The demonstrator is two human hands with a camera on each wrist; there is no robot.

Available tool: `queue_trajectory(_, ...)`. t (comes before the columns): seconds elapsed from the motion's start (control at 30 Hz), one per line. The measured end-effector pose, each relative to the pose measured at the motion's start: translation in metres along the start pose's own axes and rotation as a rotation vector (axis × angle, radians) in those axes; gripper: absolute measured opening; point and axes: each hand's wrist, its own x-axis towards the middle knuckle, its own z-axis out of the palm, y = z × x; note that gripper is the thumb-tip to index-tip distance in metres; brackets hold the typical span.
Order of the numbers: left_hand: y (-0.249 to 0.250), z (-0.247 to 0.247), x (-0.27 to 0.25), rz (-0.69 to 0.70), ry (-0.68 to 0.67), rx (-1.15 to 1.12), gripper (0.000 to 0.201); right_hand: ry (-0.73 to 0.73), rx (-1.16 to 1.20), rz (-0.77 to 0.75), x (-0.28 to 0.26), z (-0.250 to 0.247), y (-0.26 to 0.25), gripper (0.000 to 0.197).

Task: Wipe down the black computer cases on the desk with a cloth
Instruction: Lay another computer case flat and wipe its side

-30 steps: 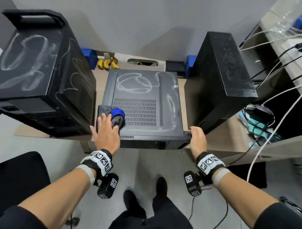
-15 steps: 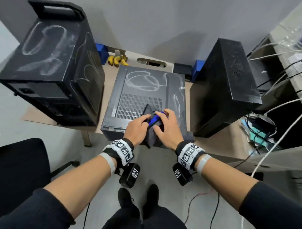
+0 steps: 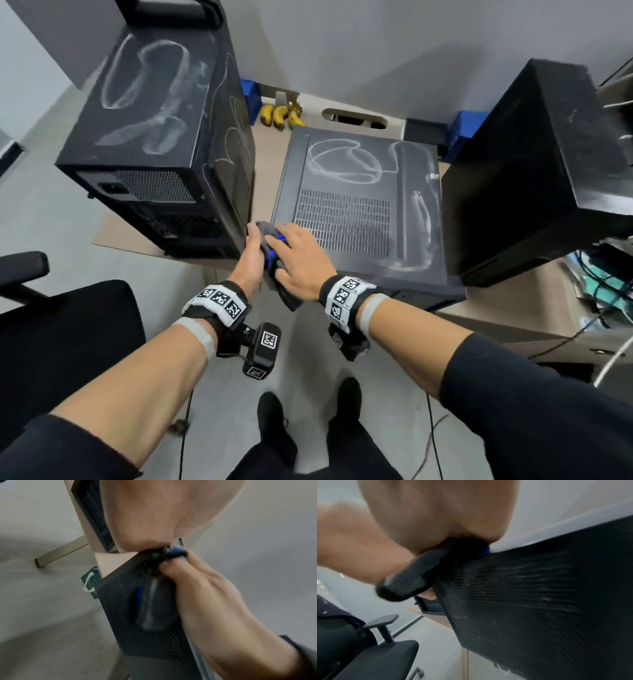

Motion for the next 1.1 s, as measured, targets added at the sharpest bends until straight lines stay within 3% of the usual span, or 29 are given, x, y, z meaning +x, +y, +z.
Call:
queue_trajectory(0.1, 0.027, 0.013, -0.03, 0.041, -0.032, -0.123, 0.075, -0.07, -0.127, -0.076, 0.037, -0.006, 0.0, 0.067)
queue_trajectory(0.23, 0.024, 0.011, -0.026, 0.03, -0.111, -0.026, 0.1, -0.117, -0.123, 0.148, 0.077, -0.028, 0.046, 0.07)
queue_trajectory(0.3, 0.013, 0.007, -0.005, 0.05, -0.077, -0.011, 0.104, -0.118, -0.128, 0.219, 0.083, -0.032, 0.049, 0.071)
queue_trajectory(0.37, 0.026, 0.012, -0.007, 0.02, -0.027, 0.02, 0.102, -0.082, -0.139, 0.217, 0.07, -0.028, 0.037, 0.072)
queue_trajectory(0.47, 0.044, 0.026, -0.005, 0.033, -0.015, 0.07, 0.076, -0.071, -0.108, 0.151, 0.019, -0.017, 0.02, 0.074)
queue_trajectory(0.53, 0.047, 0.034, 0.006, 0.015, 0.077, 0.182, 0.079, -0.085, -0.085, 0.149, -0.023, -0.016, 0.027, 0.074)
queue_trajectory(0.63, 0.053, 0.052, 0.018, -0.016, 0.242, 0.428, 0.085, -0.065, -0.061, 0.309, -0.085, -0.03, 0.078, 0.073)
queue_trajectory(0.73, 0.056, 0.068, 0.019, -0.06, 0.302, 0.628, 0.097, -0.006, -0.114, 0.57, -0.123, -0.049, 0.138, 0.071)
queue_trajectory(0.9, 0.053, 0.071, 0.015, -0.036, 0.307, 0.77, 0.105, 0.068, -0.16, 0.862, -0.076, -0.057, 0.158, 0.075)
queue_trajectory(1.0, 0.052, 0.069, 0.014, -0.029, 0.304, 0.787, 0.101, 0.009, -0.125, 0.773, -0.045, -0.048, 0.123, 0.077)
queue_trajectory(1.1, 0.056, 0.069, 0.012, -0.045, 0.282, 0.79, 0.101, -0.035, -0.082, 0.58, -0.063, -0.036, 0.095, 0.077)
